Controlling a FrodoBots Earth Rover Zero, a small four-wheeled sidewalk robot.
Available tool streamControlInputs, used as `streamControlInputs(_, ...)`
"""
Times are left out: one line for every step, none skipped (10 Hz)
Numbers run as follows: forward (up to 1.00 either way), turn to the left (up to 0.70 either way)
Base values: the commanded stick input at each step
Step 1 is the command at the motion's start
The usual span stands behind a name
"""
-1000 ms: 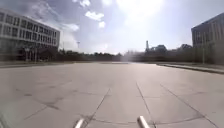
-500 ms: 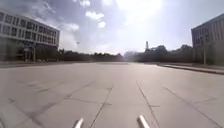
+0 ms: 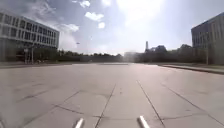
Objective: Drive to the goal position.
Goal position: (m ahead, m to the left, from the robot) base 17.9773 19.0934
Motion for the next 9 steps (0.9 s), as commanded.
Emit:
streamControlInputs(0.70, 0.00)
streamControlInputs(0.70, 0.00)
streamControlInputs(0.70, 0.00)
streamControlInputs(0.70, 0.00)
streamControlInputs(0.70, 0.00)
streamControlInputs(0.70, 0.00)
streamControlInputs(0.70, 0.00)
streamControlInputs(0.70, 0.00)
streamControlInputs(0.70, 0.00)
